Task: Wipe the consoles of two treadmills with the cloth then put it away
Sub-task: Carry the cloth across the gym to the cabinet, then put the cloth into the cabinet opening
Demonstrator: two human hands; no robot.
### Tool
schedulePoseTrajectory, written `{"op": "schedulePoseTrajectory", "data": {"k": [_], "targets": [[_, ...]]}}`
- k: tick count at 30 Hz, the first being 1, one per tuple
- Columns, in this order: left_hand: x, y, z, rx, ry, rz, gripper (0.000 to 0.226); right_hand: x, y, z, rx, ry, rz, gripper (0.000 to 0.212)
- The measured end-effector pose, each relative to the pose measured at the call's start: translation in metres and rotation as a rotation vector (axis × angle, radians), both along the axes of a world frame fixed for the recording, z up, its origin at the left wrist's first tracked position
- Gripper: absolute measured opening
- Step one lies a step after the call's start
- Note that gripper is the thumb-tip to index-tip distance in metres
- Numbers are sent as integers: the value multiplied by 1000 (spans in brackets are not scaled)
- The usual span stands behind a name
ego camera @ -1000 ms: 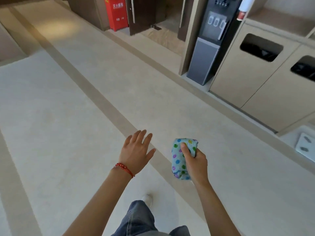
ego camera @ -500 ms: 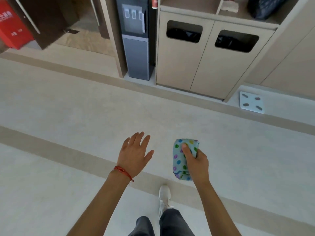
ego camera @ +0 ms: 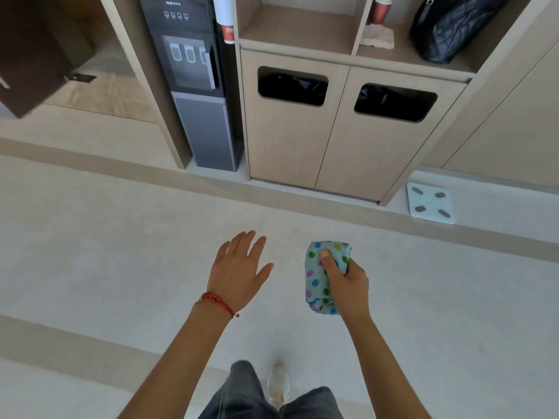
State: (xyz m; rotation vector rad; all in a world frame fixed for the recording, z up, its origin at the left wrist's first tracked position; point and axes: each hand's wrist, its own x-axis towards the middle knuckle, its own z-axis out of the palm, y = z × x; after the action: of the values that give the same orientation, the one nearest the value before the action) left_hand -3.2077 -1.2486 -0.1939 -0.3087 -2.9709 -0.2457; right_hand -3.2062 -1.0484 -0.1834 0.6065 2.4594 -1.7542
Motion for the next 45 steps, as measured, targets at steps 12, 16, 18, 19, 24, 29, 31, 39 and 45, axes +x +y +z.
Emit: {"op": "schedulePoseTrajectory", "data": {"k": [12,16,18,19,24,29,31,39,45], "targets": [[-228,-27,-5,-8,47,-43,58,-219,-33,-4,26,28,-39,27],[-312,-45,1,-3,68,-52,63,-301,-53,7,43,43,-55,28],[-351,-52,6,-7,89,-66,61,-338,-59,13,46,60,-60,29],[-369,-54,9,-4,99,-75,54,-353,-61,15,48,63,-65,29],[-445,-54,14,2,134,-109,47,-420,-59,15,47,53,-98,28],[-516,-48,7,-21,94,-118,56,-494,-51,7,36,58,-101,26],[-547,-41,5,-20,86,-116,56,-527,-45,4,39,70,-88,27],[-673,-7,15,-26,114,-103,48,-658,-12,14,-21,98,-74,27],[-746,5,25,-10,121,-105,49,-737,2,29,-28,90,-65,25]]}}
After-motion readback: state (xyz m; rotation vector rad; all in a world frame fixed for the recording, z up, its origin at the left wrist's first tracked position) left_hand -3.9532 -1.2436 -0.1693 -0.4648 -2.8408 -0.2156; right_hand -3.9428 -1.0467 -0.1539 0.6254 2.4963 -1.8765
